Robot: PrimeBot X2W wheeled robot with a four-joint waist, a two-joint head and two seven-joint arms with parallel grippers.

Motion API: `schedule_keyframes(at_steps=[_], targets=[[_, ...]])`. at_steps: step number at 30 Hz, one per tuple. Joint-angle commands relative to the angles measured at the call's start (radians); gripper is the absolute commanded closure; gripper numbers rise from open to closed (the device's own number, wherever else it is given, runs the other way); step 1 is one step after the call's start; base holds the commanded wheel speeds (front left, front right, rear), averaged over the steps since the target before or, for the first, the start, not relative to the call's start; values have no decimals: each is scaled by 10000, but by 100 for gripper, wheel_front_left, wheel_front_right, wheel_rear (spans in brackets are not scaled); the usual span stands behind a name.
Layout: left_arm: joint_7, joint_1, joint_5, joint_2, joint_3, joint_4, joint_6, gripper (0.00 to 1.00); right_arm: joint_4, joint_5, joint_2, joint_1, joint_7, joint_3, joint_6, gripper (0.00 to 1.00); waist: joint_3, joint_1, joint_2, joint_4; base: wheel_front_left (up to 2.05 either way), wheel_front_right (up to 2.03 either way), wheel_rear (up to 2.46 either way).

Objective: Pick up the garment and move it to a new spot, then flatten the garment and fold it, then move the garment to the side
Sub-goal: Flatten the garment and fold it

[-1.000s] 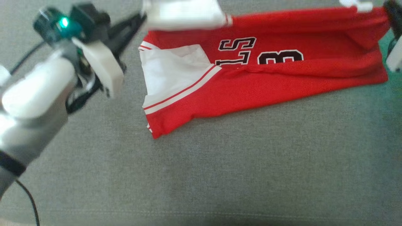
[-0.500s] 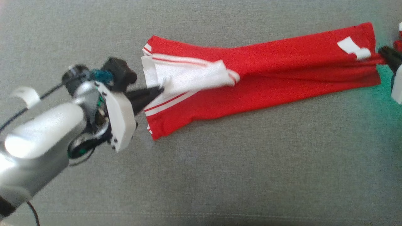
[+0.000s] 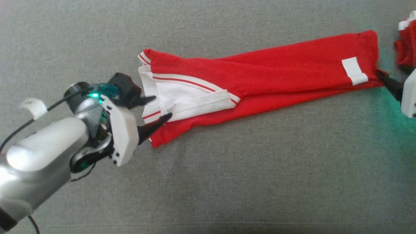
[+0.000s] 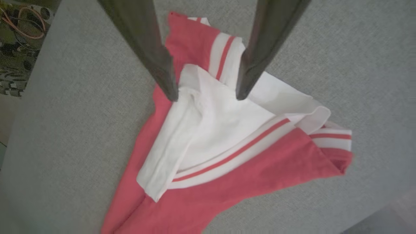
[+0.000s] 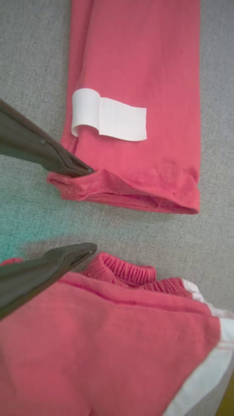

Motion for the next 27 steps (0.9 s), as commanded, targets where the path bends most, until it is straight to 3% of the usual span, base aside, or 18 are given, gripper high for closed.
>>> schedule_keyframes(at_steps=[1,4,10,11,16,21,27], targets=[[-217,-186,-69,295,520,0,24,0,-61,107,-192,171,8,-154,-9,0,-105,1,-1,-70,0,0,0],[-902,-161,-165,159,911,422,309,0,-50,296,-48,47,-239,-500,-9,0,-330,1,-1,-192,0,0,0],[-2992,159,-718,-365,2269,1101,1568,0,6,605,591,-154,-1832,-1648,-9,0,-881,1,-1,-432,0,0,0],[-3575,389,-1010,-600,2872,1223,1989,0,-140,533,882,-87,-2504,-1872,-9,0,-1053,1,-1,-511,0,0,0],[-3903,1205,-771,-1231,5011,1044,2637,0,-334,277,1671,206,-4437,-2682,-9,0,-1224,1,-1,-606,0,0,0],[-3909,2964,975,-2273,7783,272,2742,0,-615,-66,2833,842,-6096,-3825,-9,0,-1364,1,-1,-702,0,0,0],[-3911,4802,2717,-3598,9964,-428,2278,0,-1344,-1447,4157,2013,-6311,-5041,-9,0,-1464,1,-1,-812,0,0,0]])
